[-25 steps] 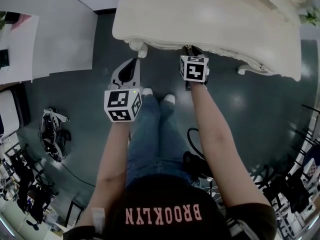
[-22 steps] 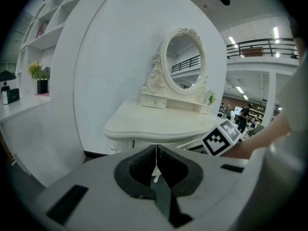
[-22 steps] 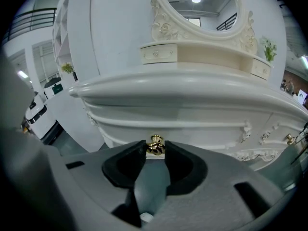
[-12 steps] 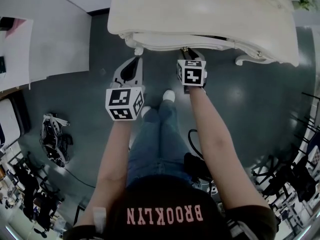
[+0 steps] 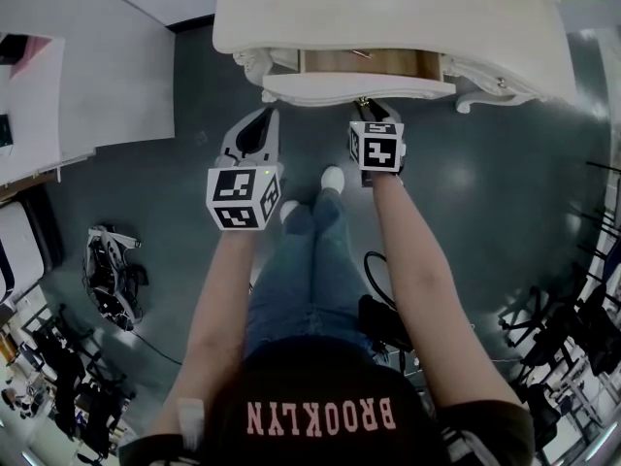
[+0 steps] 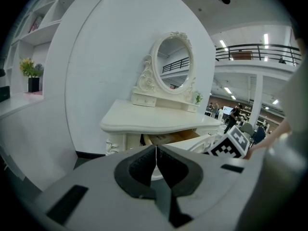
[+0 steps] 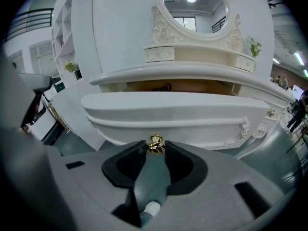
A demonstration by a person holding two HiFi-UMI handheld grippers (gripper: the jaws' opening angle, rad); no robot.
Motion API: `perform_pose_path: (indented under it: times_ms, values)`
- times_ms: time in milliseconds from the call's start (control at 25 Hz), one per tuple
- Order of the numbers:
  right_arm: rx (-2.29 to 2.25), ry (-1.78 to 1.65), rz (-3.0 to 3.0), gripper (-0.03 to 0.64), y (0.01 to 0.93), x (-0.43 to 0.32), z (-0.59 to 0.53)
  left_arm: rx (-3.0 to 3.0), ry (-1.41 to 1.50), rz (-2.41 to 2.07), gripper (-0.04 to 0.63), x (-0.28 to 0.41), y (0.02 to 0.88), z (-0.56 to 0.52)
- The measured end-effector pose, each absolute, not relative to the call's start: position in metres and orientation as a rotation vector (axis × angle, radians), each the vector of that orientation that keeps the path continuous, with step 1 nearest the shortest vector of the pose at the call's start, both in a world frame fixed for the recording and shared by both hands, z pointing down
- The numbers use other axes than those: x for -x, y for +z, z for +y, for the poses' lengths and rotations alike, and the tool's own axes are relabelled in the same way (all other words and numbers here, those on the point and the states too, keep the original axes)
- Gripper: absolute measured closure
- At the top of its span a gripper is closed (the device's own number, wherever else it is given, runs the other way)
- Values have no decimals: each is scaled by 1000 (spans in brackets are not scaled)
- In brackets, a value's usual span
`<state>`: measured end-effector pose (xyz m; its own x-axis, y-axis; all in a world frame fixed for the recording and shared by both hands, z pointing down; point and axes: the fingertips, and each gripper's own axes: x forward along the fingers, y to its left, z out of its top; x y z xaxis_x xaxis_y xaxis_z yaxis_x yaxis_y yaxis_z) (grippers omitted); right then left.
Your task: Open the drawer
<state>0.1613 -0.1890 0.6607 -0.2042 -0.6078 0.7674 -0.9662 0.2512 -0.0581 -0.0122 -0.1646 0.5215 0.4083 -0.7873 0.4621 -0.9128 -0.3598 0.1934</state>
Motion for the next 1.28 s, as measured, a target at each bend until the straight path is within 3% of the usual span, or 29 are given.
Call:
perform_pose_path:
  times_ms: [1280]
  values:
    - [-1534,814,-1823,509,661,-166,-67,-2367,433,-1352,589,15,505,-88]
